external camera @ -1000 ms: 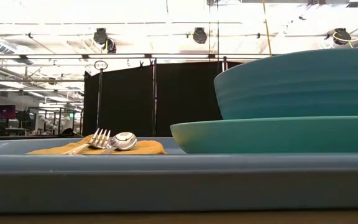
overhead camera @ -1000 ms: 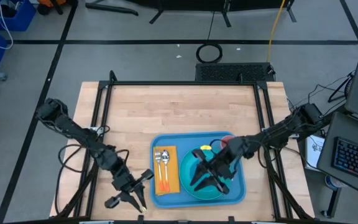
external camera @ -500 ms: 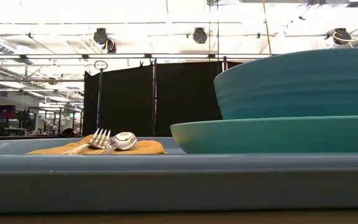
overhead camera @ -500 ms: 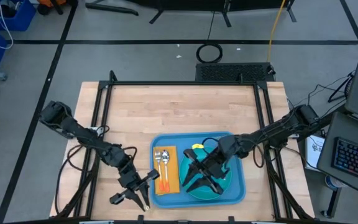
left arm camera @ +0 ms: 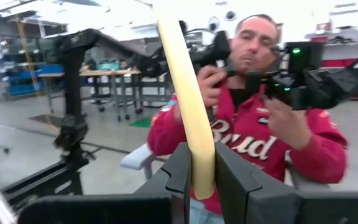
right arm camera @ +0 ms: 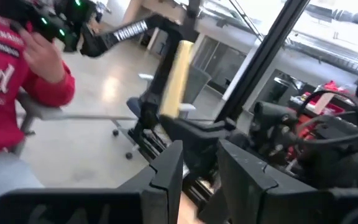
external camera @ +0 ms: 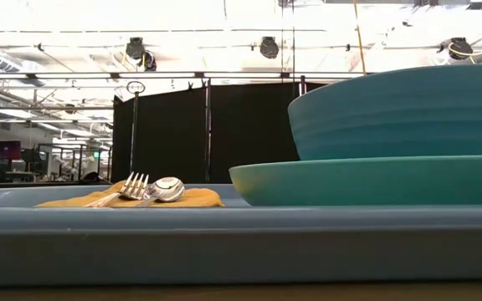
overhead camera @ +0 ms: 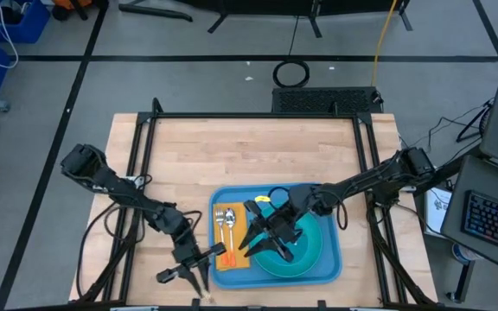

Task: Set up tray
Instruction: Put the light yellow knife on the yellow napkin to the right of the orange spoon

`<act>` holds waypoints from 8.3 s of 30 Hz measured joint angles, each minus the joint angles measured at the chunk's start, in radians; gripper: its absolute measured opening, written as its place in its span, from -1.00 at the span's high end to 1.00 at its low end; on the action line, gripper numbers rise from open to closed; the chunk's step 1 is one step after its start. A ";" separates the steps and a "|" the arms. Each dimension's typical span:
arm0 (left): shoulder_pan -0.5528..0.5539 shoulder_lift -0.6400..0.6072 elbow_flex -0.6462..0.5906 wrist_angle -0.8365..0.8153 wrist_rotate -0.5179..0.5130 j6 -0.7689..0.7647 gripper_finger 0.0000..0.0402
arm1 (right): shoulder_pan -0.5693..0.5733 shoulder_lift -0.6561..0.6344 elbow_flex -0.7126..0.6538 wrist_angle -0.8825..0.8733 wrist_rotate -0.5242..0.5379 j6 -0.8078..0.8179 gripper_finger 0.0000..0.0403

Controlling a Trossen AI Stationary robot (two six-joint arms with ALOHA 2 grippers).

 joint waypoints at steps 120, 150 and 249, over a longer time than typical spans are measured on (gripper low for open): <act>0.076 0.288 0.137 -0.150 0.379 -0.156 0.77 | 0.097 0.129 0.103 0.102 -0.223 -0.139 0.42; 0.103 0.288 0.137 -0.219 0.327 -0.150 0.77 | 0.130 0.127 0.102 0.044 -0.333 -0.173 0.41; 0.225 0.308 0.137 -0.207 0.293 -0.201 0.64 | 0.164 0.129 0.102 0.014 -0.281 -0.190 1.00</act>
